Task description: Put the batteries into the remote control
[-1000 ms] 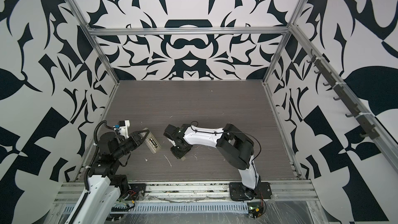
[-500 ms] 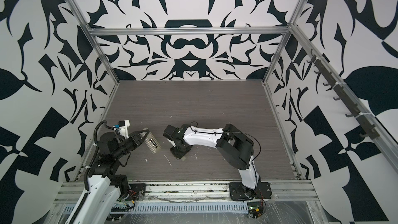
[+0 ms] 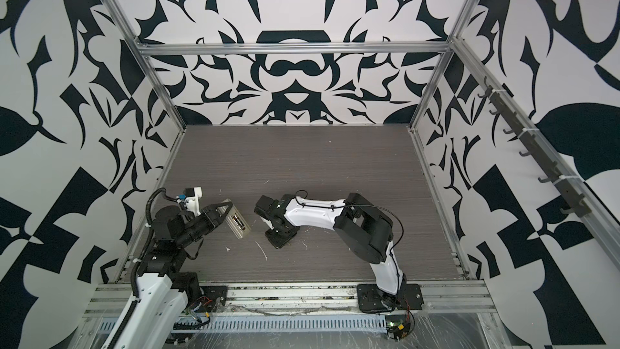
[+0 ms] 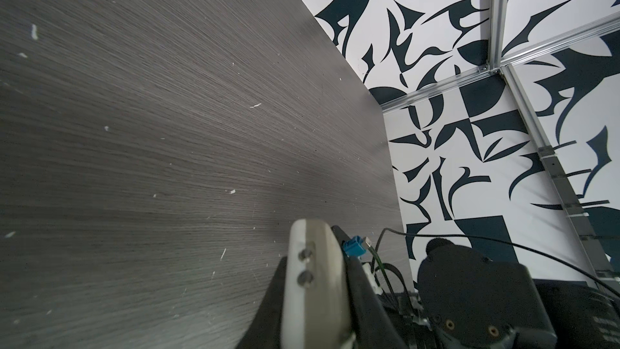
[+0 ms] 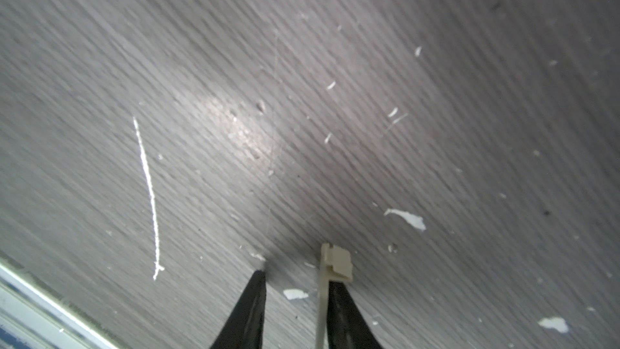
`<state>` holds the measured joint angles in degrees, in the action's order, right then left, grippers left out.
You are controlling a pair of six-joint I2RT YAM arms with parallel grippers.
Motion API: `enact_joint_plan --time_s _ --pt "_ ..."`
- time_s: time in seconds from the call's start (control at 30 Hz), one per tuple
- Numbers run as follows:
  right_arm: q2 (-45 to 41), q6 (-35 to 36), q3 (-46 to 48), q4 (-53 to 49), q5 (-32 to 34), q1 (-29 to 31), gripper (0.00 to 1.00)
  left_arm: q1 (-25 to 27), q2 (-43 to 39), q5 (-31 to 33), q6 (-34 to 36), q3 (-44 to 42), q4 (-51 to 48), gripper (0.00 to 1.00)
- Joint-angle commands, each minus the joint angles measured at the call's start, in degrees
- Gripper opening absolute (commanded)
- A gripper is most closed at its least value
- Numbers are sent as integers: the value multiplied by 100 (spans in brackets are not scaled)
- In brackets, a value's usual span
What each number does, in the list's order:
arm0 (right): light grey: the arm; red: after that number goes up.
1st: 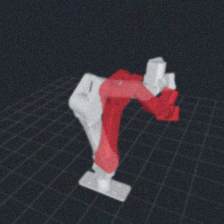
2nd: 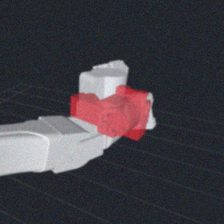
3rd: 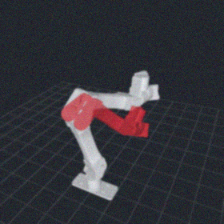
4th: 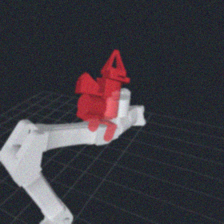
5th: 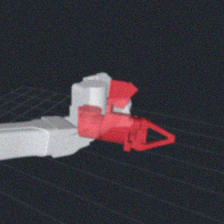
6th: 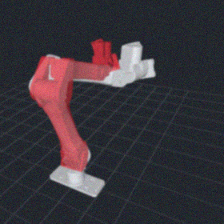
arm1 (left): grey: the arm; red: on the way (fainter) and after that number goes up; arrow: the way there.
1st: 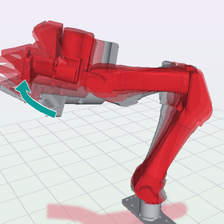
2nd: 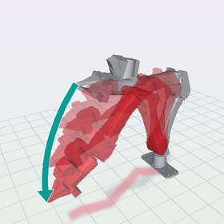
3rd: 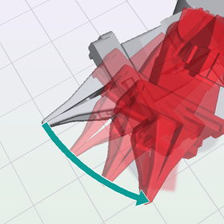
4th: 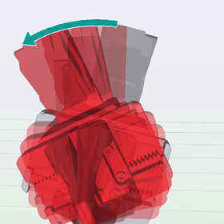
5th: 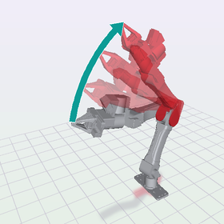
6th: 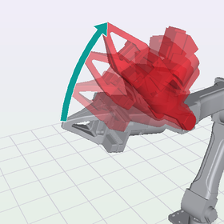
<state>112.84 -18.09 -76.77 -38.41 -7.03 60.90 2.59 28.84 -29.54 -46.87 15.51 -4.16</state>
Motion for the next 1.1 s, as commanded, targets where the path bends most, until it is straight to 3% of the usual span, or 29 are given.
enact_joint_plan --time_s 0.0,0.57,1.07 --pt "-23 -13 0 51 -18 36 33 -27 -28 -8 38 80 29 0" --pt "-164 77 66 71 14 -3 6 -29 -19 -44 29 93 12 0" --pt "-365 226 342 456 -482 -70 7 -30 84 -129 11 103 87 0"
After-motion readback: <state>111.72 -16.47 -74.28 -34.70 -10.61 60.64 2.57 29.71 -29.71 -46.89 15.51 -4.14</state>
